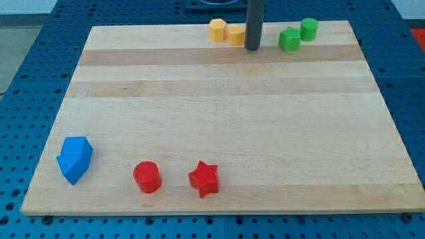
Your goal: Adjust the yellow blocks at the top center of the board
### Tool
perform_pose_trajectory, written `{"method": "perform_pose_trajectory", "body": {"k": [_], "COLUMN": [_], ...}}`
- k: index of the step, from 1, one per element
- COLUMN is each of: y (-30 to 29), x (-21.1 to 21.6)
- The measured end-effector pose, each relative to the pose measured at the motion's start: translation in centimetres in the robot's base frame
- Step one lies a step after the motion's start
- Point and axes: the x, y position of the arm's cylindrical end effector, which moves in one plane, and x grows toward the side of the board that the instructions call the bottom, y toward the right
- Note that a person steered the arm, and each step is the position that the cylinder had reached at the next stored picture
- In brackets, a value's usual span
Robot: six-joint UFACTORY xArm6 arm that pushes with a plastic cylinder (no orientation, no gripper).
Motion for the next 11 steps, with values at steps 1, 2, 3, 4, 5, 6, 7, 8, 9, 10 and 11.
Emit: {"method": "perform_pose_trajectory", "body": {"k": [1, 2, 3, 4, 5, 6, 7, 8, 9, 10, 11], "y": [1.3, -0.7, -3.5, -8.7, -9.8, -7.4, -1.8, -1.2, -1.2, -3.5, -4.3], "x": [-2.0, -6.1, -6.4, -6.3, -5.6, -5.5, -5.6, -4.1, -3.2, -3.2, -3.2]}}
